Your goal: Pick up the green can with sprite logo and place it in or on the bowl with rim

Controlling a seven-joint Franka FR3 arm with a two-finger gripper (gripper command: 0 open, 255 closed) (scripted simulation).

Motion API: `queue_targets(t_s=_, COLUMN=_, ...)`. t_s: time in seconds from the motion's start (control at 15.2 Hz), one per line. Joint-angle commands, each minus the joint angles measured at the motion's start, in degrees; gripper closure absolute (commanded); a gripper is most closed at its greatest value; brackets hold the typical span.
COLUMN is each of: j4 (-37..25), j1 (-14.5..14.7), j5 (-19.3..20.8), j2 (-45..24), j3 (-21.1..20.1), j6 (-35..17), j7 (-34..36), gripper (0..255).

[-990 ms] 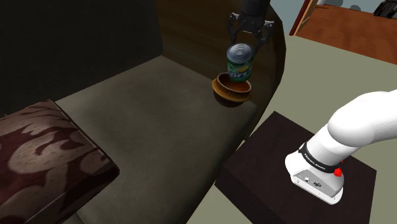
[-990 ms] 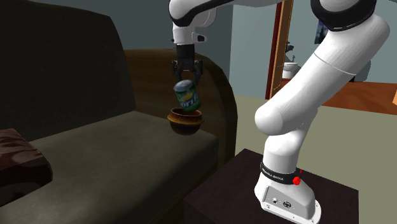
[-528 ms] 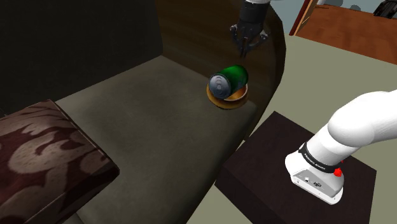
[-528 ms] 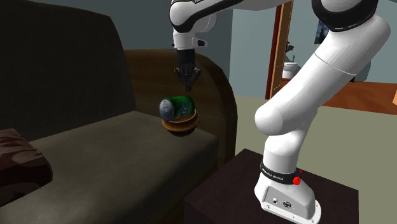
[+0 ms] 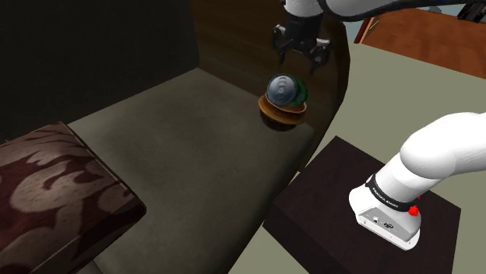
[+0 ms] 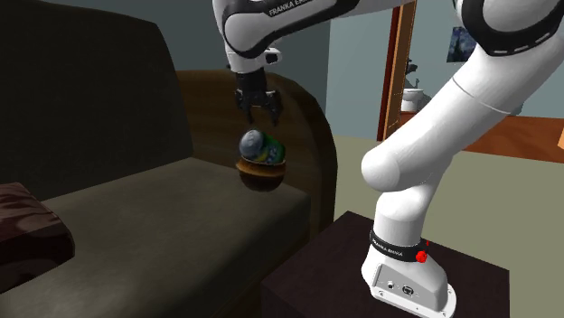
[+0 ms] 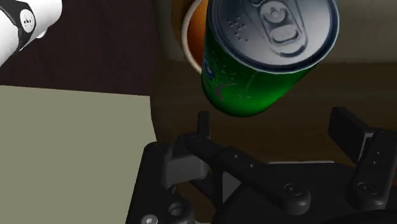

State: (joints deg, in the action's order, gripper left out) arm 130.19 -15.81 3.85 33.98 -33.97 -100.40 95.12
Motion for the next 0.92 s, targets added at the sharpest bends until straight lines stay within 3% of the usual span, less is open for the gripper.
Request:
queue_targets(t_s=0.0, j4=-2.0, j1=-2.5, j5=6.5, j2=0.5, j3=-10.4, j6=3.2, j7=11.8, gripper=0)
queue_targets(t_s=0.13, j4=-5.3, j1=-7.6, j5=12.9, j2=-1.2, j3=-23.0, j6=8.2, j7=22.6, gripper=0)
queue_targets(t_s=0.2, j4=-7.4, j1=-11.7, j5=16.0, j2=-2.6, j3=-30.5, j6=11.4, j7=27.9, gripper=0)
queue_targets(t_s=0.26, j4=-9.8, j1=-17.3, j5=19.0, j2=-4.0, j3=-39.2, j6=14.9, j7=33.0, gripper=0)
queue_targets(t_s=0.33, j4=-12.4, j1=-24.6, j5=21.3, j2=-4.1, j3=-49.0, j6=18.4, j7=37.2, gripper=0)
queue_targets(t_s=0.46, j4=-17.7, j1=-39.1, j5=22.2, j2=2.7, j3=-65.4, j6=23.8, j7=41.3, gripper=0)
queue_targets(t_s=0.59, j4=-23.5, j1=-47.8, j5=20.9, j2=14.9, j3=-73.5, j6=28.2, j7=42.0, gripper=0)
queue_targets(t_s=0.66, j4=-24.6, j1=-49.0, j5=20.5, j2=17.6, j3=-74.4, j6=29.0, j7=41.9, gripper=0)
queue_targets(t_s=0.86, j4=-21.3, j1=-47.6, j5=21.1, j2=16.5, j3=-73.1, j6=27.2, j7=42.5, gripper=0)
